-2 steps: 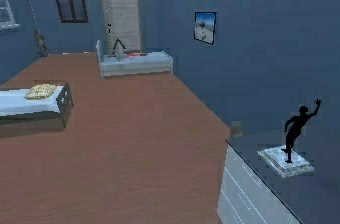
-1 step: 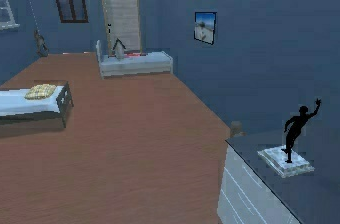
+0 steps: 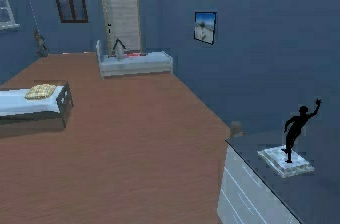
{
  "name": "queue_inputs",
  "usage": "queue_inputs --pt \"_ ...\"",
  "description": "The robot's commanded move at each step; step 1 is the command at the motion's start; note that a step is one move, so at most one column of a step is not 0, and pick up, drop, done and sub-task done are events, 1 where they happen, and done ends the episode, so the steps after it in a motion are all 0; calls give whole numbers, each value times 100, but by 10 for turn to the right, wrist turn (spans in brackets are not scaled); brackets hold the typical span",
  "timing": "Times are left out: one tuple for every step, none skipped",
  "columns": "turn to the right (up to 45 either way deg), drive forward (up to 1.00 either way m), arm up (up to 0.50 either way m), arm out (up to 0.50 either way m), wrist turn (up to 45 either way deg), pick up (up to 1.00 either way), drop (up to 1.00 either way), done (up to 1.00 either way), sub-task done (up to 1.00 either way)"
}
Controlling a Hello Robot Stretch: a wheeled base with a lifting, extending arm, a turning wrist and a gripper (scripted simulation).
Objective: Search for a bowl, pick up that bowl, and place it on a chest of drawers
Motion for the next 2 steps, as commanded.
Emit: queue_inputs --pt "0 0 -32 0 0 0 0 0 0" --pt "0 0 0 0 0 0 100 0 0"
